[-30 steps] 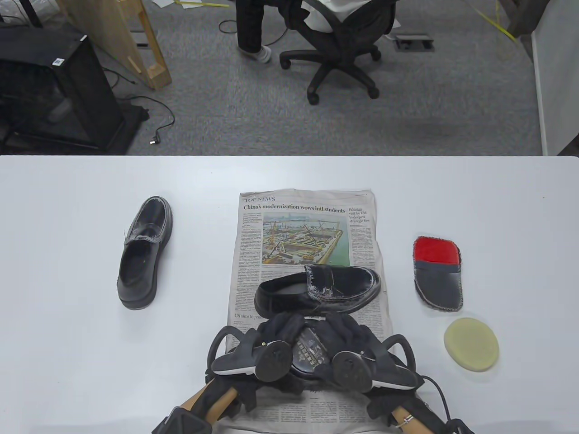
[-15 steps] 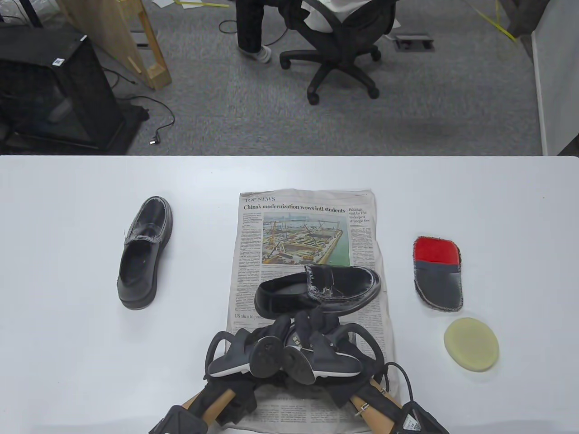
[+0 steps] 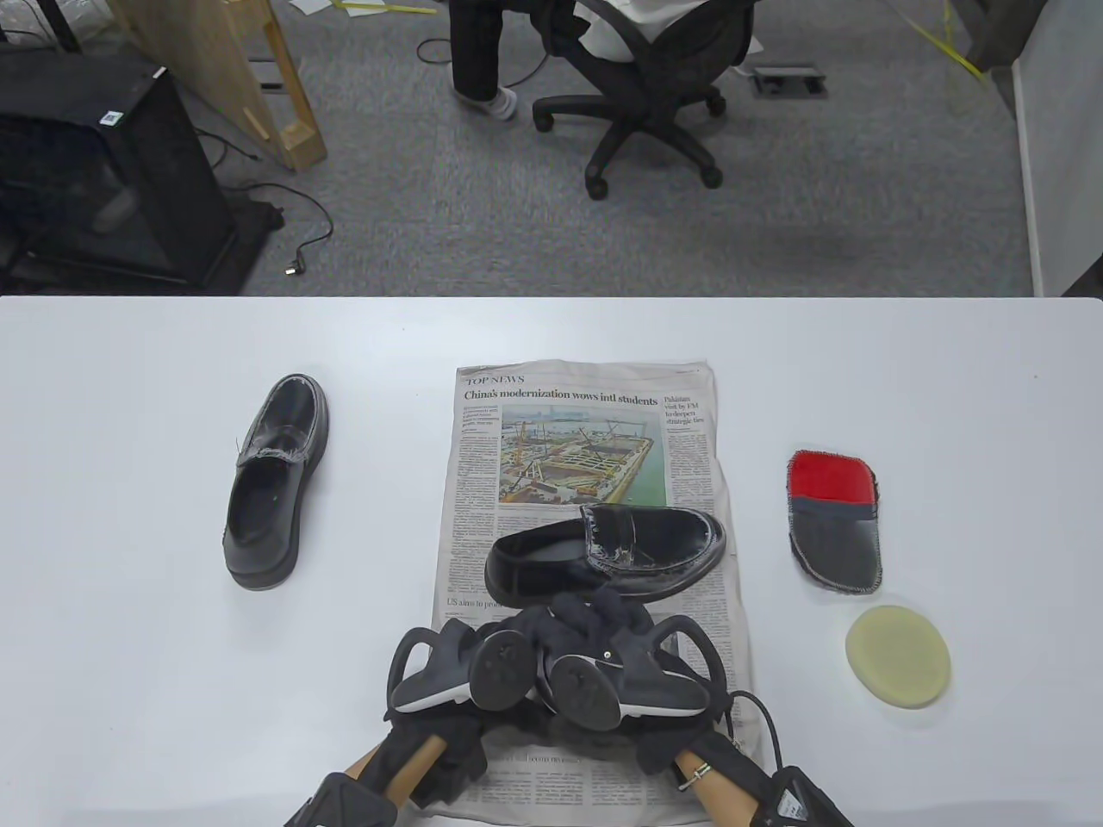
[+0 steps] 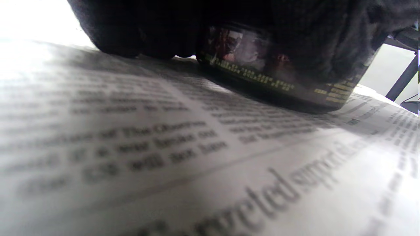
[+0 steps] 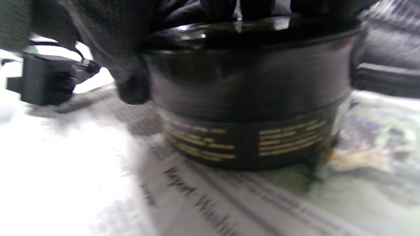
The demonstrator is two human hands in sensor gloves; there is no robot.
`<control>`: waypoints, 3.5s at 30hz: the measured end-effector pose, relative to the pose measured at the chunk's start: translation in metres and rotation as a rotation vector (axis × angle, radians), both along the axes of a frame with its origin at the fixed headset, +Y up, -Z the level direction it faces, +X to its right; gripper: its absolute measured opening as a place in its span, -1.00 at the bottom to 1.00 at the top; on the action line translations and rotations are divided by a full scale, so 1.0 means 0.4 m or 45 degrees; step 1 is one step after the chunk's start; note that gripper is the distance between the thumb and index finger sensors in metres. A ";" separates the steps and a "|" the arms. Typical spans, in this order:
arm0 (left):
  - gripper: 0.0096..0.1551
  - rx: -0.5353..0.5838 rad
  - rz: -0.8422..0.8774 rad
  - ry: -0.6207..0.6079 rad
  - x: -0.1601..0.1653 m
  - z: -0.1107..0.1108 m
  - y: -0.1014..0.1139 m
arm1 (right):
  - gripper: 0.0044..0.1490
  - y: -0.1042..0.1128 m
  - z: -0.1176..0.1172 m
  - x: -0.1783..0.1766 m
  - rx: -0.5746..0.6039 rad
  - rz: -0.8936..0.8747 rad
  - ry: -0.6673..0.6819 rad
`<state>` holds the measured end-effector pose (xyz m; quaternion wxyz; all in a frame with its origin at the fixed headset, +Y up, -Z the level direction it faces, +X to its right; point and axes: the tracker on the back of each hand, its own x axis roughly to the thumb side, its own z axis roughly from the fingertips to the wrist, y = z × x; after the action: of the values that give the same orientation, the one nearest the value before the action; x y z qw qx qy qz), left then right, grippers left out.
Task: Dip and apply leather care cream with polishing sponge on shoes
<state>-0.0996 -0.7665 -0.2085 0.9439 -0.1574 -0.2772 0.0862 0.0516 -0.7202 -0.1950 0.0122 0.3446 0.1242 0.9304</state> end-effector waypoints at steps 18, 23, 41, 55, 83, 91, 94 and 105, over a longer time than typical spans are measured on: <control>0.41 0.035 -0.004 -0.002 -0.006 0.001 0.000 | 0.06 0.012 0.022 0.009 -0.041 -0.067 0.047; 0.39 0.023 0.004 -0.002 -0.008 0.000 -0.001 | 0.47 0.001 0.025 0.009 0.092 0.043 -0.052; 0.37 0.009 0.016 -0.001 -0.011 -0.002 -0.003 | 0.24 -0.014 0.029 -0.015 0.224 -0.018 -0.027; 0.35 0.000 0.023 -0.003 -0.012 -0.002 -0.003 | 0.47 -0.021 0.021 -0.010 0.117 0.184 -0.003; 0.37 -0.030 0.040 -0.023 -0.015 -0.004 -0.006 | 0.61 0.034 -0.027 0.050 -0.065 -0.099 0.037; 0.41 -0.063 0.052 -0.086 -0.012 0.003 0.000 | 0.57 0.153 -0.079 0.309 0.301 -0.004 -0.553; 0.43 -0.024 0.032 -0.111 -0.004 0.008 0.012 | 0.57 0.126 -0.144 0.480 0.271 0.114 -0.902; 0.47 -0.024 0.003 -0.186 0.053 0.000 0.010 | 0.57 -0.062 -0.250 0.817 0.077 0.328 -1.549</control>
<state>-0.0785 -0.7626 -0.2084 0.9195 -0.1717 -0.3449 0.0783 0.3783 -0.7452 -0.2950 -0.0414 -0.2646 0.1094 0.9572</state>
